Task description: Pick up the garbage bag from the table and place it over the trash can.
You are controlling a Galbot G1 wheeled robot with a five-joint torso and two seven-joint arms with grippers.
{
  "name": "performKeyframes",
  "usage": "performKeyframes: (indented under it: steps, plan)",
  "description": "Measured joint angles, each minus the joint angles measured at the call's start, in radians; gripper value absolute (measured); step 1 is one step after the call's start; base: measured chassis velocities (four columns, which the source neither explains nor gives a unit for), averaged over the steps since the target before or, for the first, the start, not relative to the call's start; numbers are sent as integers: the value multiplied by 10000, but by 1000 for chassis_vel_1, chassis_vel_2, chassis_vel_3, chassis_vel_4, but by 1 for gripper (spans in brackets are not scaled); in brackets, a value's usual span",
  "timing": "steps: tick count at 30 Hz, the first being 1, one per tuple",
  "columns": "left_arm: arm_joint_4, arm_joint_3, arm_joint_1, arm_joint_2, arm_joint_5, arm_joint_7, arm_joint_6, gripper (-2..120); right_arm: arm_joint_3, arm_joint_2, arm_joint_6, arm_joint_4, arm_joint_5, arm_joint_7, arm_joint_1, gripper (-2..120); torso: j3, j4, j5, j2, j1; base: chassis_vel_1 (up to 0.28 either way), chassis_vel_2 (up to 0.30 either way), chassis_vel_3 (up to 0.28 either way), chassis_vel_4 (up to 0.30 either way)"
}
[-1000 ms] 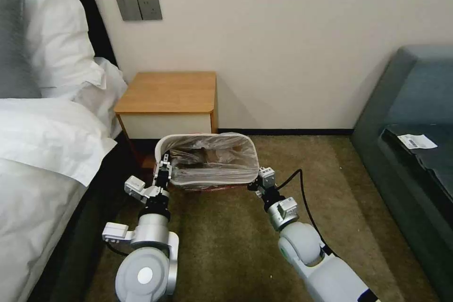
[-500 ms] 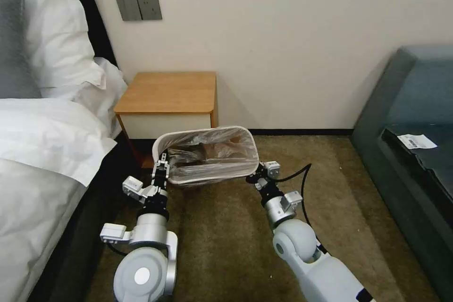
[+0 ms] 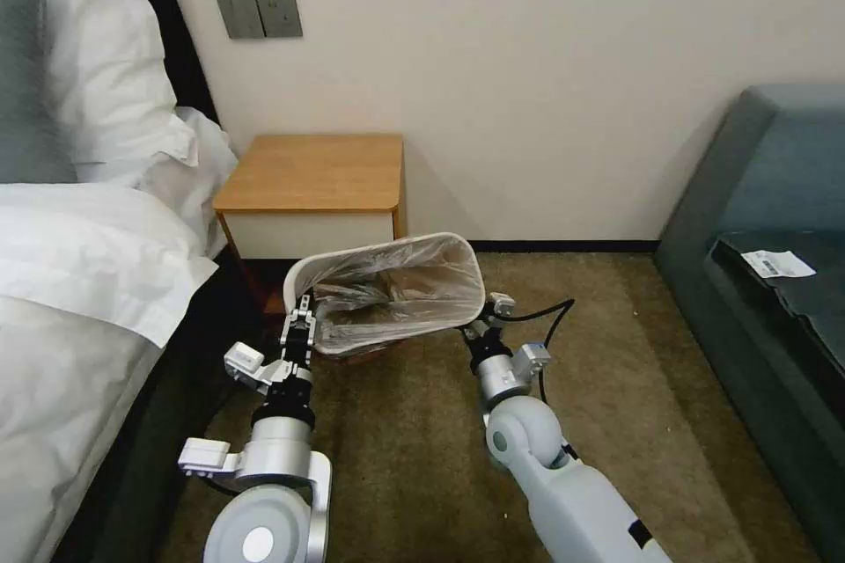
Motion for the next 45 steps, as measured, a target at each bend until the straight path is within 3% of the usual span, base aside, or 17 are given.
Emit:
performKeyframes:
  steps: [14, 24, 27, 32, 45]
  plan:
    - [2, 69, 175, 19, -73, -3, -36, 19, 32, 326, 59, -1287, -220, -41, 432, 0, 0, -1, 1, 0, 0, 0, 0, 0, 0]
    - [2, -9, 8, 46, -33, -3, -25, 19, 41, 192, 76, -1266, -400, 52, 397, 2, 0, 1, 1, 0, 0, 0, 0, 0, 0]
    - [0, -128, -229, 31, 51, 226, -25, 19, 76, -39, 64, -708, -600, 176, 74, 17, 0, -1, 2, 0, 0, 0, 0, 0, 0]
    - [225, -230, -471, 43, 173, 228, -33, 19, 138, -331, 4, -110, -830, 289, -248, 32, 0, -1, 0, 0, 0, 0, 0, 0, 0]
    - [1028, -261, -883, 86, 563, -131, -54, 13, 236, -1049, -79, 1774, -1376, 341, -1324, 83, 0, -1, 2, 0, -1, 0, 0, 0, 0]
